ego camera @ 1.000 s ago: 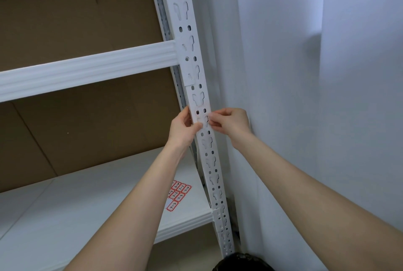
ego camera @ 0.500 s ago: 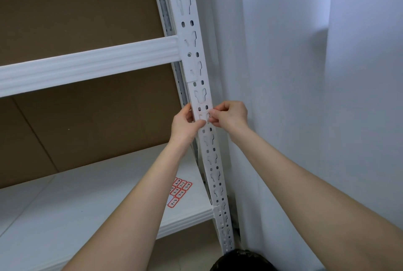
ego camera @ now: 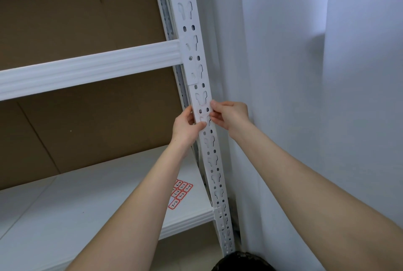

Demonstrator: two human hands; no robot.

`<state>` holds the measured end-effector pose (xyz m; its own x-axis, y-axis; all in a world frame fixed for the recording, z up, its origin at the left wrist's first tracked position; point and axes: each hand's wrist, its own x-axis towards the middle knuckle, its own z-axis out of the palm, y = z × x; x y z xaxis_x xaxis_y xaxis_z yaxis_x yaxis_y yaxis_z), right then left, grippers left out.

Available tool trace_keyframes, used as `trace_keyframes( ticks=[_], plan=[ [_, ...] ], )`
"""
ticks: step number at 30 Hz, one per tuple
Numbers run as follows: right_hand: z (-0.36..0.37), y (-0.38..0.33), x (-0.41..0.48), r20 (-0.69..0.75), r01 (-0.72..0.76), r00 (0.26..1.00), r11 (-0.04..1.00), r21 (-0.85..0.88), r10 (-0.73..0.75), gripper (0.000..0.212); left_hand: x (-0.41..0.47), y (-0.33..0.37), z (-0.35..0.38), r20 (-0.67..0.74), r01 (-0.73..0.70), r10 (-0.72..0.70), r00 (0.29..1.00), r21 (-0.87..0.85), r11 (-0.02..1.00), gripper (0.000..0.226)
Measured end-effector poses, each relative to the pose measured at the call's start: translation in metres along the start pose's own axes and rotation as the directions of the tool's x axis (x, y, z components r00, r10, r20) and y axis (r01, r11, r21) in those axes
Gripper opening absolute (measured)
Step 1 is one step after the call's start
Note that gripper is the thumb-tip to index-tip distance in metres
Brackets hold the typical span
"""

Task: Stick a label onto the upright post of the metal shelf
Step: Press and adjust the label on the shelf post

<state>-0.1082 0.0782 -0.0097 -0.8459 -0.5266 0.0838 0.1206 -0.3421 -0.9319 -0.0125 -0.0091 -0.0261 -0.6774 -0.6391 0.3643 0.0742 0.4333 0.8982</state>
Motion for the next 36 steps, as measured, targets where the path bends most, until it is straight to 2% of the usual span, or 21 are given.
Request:
trace_keyframes(
  ticks=[6, 8, 11, 13, 17, 21, 24, 26, 27, 29, 31, 32, 33, 34, 35, 36],
  plan=[
    [-0.001, 0.0, -0.004, 0.024, -0.068, 0.998, 0.995, 0.068, 0.067, 0.014, -0.001, 0.001, 0.002, -0.008, -0.002, 0.002, 1.0, -0.001, 1.0, 0.049],
    [-0.004, 0.003, -0.005, 0.017, -0.085, 0.996, 0.996, 0.008, 0.085, 0.004, -0.001, 0.001, 0.002, -0.008, 0.0, 0.0, 1.0, 0.014, 1.0, 0.049],
    [-0.016, 0.015, -0.009, 0.015, -0.111, 0.993, 0.984, -0.141, 0.114, 0.009, -0.001, 0.001, 0.001, -0.006, -0.004, 0.004, 1.0, 0.043, 0.999, 0.048],
    [-0.023, 0.023, -0.013, 0.032, -0.113, 0.992, 0.981, -0.16, 0.12, 0.003, -0.001, 0.0, 0.002, -0.009, -0.013, 0.013, 1.0, 0.051, 0.999, 0.049],
    [-0.023, 0.023, -0.018, 0.013, -0.051, 0.999, 0.99, -0.135, 0.053, 0.011, -0.006, 0.0, 0.004, -0.014, -0.022, 0.023, 1.0, 0.029, 0.999, 0.049],
    [-0.024, 0.02, -0.033, 0.05, 0.01, 0.999, 0.948, -0.317, 0.007, 0.018, -0.012, -0.008, 0.002, -0.056, -0.009, 0.009, 0.998, -0.002, 1.0, 0.051],
    [-0.039, 0.037, -0.052, 0.11, 0.047, 0.994, 0.851, -0.523, 0.013, 0.03, -0.024, -0.024, 0.0, -0.146, 0.078, -0.074, 0.987, 0.021, 0.997, 0.048],
    [-0.055, 0.063, -0.066, 0.125, 0.072, 0.992, 0.71, -0.701, 0.023, 0.039, -0.039, -0.038, -0.001, -0.177, 0.126, -0.121, 0.977, 0.013, 0.992, 0.039],
    [-0.063, 0.08, -0.074, 0.127, 0.061, 0.99, 0.643, -0.764, 0.056, 0.041, -0.048, -0.048, -0.002, -0.173, 0.156, -0.154, 0.973, -0.003, 0.988, 0.034],
    [-0.079, 0.117, -0.089, 0.158, 0.02, 0.964, 0.537, -0.844, 0.213, 0.038, -0.066, -0.071, -0.002, -0.139, 0.232, -0.23, 0.963, 0.004, 0.973, 0.025],
    [-0.088, 0.147, -0.108, 0.186, -0.074, 0.856, 0.471, -0.879, 0.482, 0.011, -0.082, -0.098, -0.002, -0.11, 0.311, -0.306, 0.946, 0.033, 0.95, 0.02],
    [-0.091, 0.162, -0.115, 0.183, -0.118, 0.78, 0.429, -0.896, 0.598, 0.023, -0.091, -0.111, -0.003, -0.098, 0.342, -0.336, 0.937, 0.049, 0.938, 0.018],
    [-0.094, 0.176, -0.12, 0.182, -0.135, 0.74, 0.409, -0.903, 0.647, 0.039, -0.1, -0.124, -0.003, -0.084, 0.365, -0.359, 0.93, 0.064, 0.929, 0.018],
    [-0.095, 0.187, -0.124, 0.164, -0.131, 0.769, 0.404, -0.905, 0.618, 0.035, -0.108, -0.135, -0.003, -0.064, 0.381, -0.377, 0.924, 0.078, 0.921, 0.019],
    [-0.095, 0.195, -0.127, 0.13, -0.1, 0.832, 0.376, -0.921, 0.54, 0.016, -0.116, -0.145, -0.002, -0.044, 0.396, -0.393, 0.918, 0.092, 0.914, 0.02],
    [-0.096, 0.202, -0.128, 0.09, -0.067, 0.893, 0.328, -0.942, 0.44, 0.01, -0.123, -0.154, -0.003, -0.029, 0.409, -0.408, 0.912, 0.11, 0.906, 0.02]
  ],
)
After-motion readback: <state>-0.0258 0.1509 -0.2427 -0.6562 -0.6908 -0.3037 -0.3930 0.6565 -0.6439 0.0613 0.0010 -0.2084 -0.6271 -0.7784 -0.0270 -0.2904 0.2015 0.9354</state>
